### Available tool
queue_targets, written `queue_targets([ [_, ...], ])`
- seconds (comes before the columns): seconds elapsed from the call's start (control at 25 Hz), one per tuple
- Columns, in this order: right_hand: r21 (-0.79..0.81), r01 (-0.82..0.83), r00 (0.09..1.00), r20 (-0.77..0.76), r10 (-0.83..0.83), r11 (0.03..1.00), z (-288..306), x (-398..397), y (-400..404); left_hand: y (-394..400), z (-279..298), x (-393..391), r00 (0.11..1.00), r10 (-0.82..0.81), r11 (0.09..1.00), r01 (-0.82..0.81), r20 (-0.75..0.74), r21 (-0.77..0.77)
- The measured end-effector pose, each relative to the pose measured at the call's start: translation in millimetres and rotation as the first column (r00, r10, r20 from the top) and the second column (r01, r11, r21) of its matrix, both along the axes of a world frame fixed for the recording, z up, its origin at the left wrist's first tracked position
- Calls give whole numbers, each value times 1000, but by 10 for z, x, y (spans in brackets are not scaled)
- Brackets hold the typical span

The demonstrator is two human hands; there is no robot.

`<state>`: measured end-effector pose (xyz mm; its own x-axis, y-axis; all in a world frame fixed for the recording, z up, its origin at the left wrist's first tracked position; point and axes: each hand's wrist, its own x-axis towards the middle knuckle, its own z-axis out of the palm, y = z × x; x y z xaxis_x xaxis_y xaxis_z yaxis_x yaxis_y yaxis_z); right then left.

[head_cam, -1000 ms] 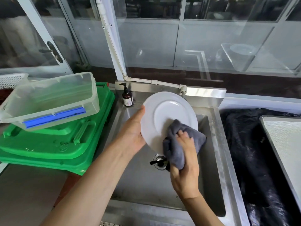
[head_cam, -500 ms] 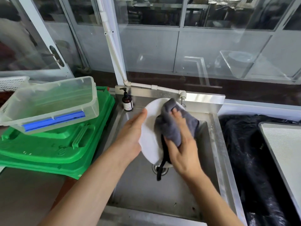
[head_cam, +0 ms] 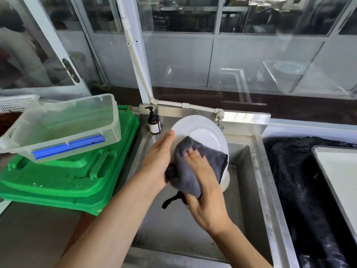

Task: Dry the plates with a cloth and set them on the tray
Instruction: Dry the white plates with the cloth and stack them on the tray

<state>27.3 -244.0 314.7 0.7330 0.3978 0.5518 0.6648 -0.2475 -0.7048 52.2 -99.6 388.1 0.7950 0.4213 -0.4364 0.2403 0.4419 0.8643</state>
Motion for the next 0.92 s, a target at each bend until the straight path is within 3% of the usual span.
queue_targets([
  [0.08, -68, -21, 993, 113, 29, 997, -59, 4, -43, 23, -38, -34, 999, -27, 999, 27, -20, -19],
  [0.12, -40, 17, 997, 77, -14, 999, -41, 67, -39, 13, -55, -53, 999, -43, 998, 43, -1, -42],
  [0.24, 107, 262, 935, -273, -226, 959, 130, 201, 55, -33, -58, -63, 997, -41, 998, 45, 67, -50],
  [0.28, 121, 269, 934, -273, -229, 955, 159, 193, 94, -36, -40, -57, 997, -43, 998, 46, 70, -35],
  [0.44, 164, -2, 997, -75, 14, 986, 198, 180, 103, -54, -49, -99, 992, -81, 992, 89, 101, -83],
  [0.64, 71, 76, 994, -89, -70, 995, 497, 588, 18, -146, -92, -264, 981, -149, 989, 150, 126, 4],
  [0.84, 206, 353, 851, -475, -222, 913, 321, 746, -263, -58, -49, -319, 990, -115, 993, 118, 83, -32],
  [0.92, 259, 421, 801, -557, -222, 869, 178, 633, -319, -26, -12, -310, 992, -97, 993, 101, 79, -54],
])
